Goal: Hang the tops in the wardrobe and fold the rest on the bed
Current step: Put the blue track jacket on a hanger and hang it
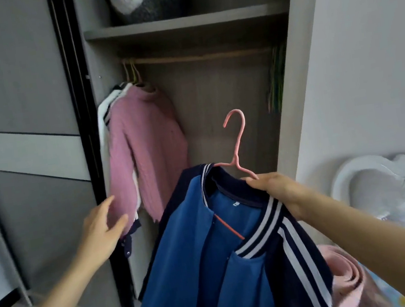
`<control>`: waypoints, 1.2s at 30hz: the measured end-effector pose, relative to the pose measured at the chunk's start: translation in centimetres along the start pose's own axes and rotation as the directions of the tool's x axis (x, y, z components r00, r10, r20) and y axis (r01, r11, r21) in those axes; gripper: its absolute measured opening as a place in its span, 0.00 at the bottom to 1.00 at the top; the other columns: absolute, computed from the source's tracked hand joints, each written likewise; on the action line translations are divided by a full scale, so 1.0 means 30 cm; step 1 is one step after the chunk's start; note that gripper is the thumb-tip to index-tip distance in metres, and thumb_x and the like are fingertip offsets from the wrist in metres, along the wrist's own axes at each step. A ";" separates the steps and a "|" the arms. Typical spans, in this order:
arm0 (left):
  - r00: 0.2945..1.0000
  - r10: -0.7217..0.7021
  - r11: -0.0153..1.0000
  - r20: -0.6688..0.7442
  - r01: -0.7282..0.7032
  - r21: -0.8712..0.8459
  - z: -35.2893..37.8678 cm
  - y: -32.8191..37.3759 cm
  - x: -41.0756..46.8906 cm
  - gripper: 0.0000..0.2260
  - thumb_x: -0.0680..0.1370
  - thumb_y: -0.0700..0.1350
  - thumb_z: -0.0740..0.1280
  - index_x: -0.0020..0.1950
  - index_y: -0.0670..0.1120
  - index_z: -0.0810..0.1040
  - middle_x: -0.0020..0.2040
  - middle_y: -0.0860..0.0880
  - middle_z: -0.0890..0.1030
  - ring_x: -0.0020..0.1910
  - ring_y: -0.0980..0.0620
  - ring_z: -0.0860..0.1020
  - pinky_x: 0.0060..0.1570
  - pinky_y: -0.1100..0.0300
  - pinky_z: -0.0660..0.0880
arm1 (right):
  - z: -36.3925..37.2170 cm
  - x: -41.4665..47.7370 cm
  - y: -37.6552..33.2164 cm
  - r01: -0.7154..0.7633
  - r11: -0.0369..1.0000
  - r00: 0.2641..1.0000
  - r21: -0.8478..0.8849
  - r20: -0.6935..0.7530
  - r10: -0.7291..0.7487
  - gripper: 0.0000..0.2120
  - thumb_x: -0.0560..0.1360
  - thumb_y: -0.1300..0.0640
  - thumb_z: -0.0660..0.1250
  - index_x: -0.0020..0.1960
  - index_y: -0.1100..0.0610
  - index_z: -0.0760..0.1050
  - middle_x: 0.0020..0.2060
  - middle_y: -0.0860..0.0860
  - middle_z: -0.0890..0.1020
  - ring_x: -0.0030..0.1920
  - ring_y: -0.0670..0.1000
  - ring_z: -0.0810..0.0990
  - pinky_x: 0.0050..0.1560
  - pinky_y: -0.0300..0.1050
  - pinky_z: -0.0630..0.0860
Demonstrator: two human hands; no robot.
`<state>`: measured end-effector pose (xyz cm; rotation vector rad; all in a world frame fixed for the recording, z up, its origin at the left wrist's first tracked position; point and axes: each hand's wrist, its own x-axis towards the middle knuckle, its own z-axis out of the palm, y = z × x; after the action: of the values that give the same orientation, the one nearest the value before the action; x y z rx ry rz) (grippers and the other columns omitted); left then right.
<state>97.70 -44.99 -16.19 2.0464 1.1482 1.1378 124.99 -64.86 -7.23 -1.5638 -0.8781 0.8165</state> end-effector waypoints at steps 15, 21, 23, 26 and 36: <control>1.000 -0.006 1.000 -0.008 0.006 -0.028 -0.006 -0.247 0.585 0.26 0.78 0.40 0.64 0.74 0.46 0.60 0.73 0.44 0.64 0.72 0.48 0.61 0.69 0.51 0.59 | 0.318 0.667 -0.082 0.102 0.936 0.995 0.337 -0.047 -0.091 0.13 0.73 0.70 0.64 0.55 0.62 0.79 0.38 0.57 0.84 0.35 0.51 0.83 0.36 0.39 0.79; 0.994 0.100 0.994 -0.046 -0.097 0.053 -0.002 -0.320 0.816 0.26 0.78 0.43 0.65 0.74 0.48 0.60 0.71 0.46 0.66 0.70 0.50 0.63 0.68 0.51 0.62 | 0.373 0.874 -0.156 0.194 0.893 0.978 0.405 -0.150 -0.145 0.14 0.75 0.71 0.62 0.58 0.63 0.77 0.32 0.53 0.84 0.30 0.47 0.83 0.27 0.34 0.76; 0.986 0.139 0.982 -0.089 -0.126 0.138 0.004 -0.336 0.896 0.25 0.77 0.43 0.65 0.73 0.47 0.62 0.68 0.43 0.68 0.68 0.46 0.64 0.66 0.48 0.64 | 0.386 0.930 -0.175 0.231 0.899 0.966 0.371 -0.195 -0.167 0.14 0.75 0.71 0.62 0.59 0.64 0.76 0.34 0.53 0.83 0.30 0.45 0.82 0.28 0.33 0.75; 0.956 0.225 0.943 -0.188 -0.164 0.290 0.000 -0.339 1.040 0.25 0.76 0.41 0.68 0.71 0.43 0.67 0.65 0.38 0.70 0.65 0.38 0.65 0.63 0.44 0.65 | 0.412 1.010 -0.213 0.275 0.907 0.945 0.318 -0.262 -0.194 0.14 0.74 0.70 0.63 0.59 0.64 0.77 0.34 0.51 0.83 0.30 0.42 0.82 0.29 0.32 0.76; 0.772 0.532 0.799 -0.348 -0.323 0.507 -0.102 -0.360 1.591 0.27 0.73 0.54 0.56 0.66 0.40 0.72 0.68 0.33 0.66 0.65 0.32 0.62 0.57 0.32 0.65 | 0.580 1.280 -0.373 0.421 0.881 0.841 0.218 -0.459 -0.288 0.13 0.74 0.70 0.64 0.56 0.62 0.78 0.37 0.54 0.81 0.27 0.42 0.80 0.30 0.31 0.77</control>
<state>104.12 1.82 -3.08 2.5478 1.2534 1.8470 127.32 -21.83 -0.59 -1.1768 -0.6603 0.3077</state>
